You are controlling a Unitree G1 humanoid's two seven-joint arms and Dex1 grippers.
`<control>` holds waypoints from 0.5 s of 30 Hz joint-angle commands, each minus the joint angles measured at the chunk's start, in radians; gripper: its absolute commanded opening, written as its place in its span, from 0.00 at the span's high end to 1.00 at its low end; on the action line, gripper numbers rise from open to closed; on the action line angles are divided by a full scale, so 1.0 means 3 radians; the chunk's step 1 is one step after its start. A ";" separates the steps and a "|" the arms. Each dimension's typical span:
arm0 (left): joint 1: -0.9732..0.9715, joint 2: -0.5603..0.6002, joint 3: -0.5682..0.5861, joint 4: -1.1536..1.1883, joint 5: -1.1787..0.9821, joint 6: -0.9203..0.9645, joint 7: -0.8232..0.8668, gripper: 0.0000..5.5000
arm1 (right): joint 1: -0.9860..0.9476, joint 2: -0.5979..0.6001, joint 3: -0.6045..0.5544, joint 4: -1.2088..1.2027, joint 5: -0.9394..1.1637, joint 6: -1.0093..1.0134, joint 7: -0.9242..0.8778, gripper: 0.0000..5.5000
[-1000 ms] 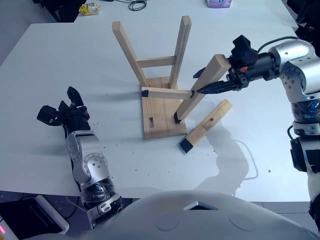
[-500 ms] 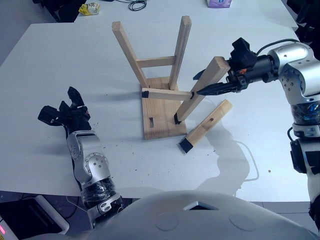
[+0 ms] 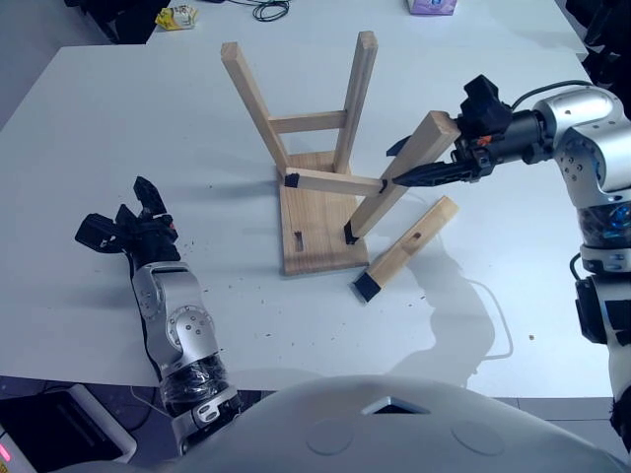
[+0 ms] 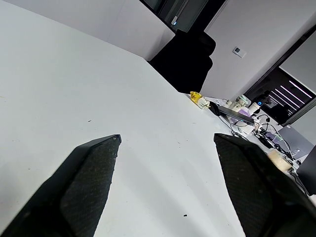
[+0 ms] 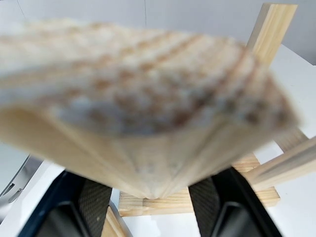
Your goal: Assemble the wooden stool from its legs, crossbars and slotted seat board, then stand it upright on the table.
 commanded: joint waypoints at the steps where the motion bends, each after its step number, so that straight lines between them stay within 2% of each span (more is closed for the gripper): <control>1: -0.0015 -0.0067 -0.0019 0.0030 0.0015 -0.0032 0.0037 0.36 | 0.0032 -0.0038 -0.0046 -0.0081 -0.0004 0.0047 -0.0058 0.63; 15: 0.0054 -0.0128 -0.0042 -0.0014 0.0000 -0.0126 0.0050 0.36 | 0.0364 -0.0139 -0.0165 -0.0607 -0.0009 0.0196 -0.0447 0.63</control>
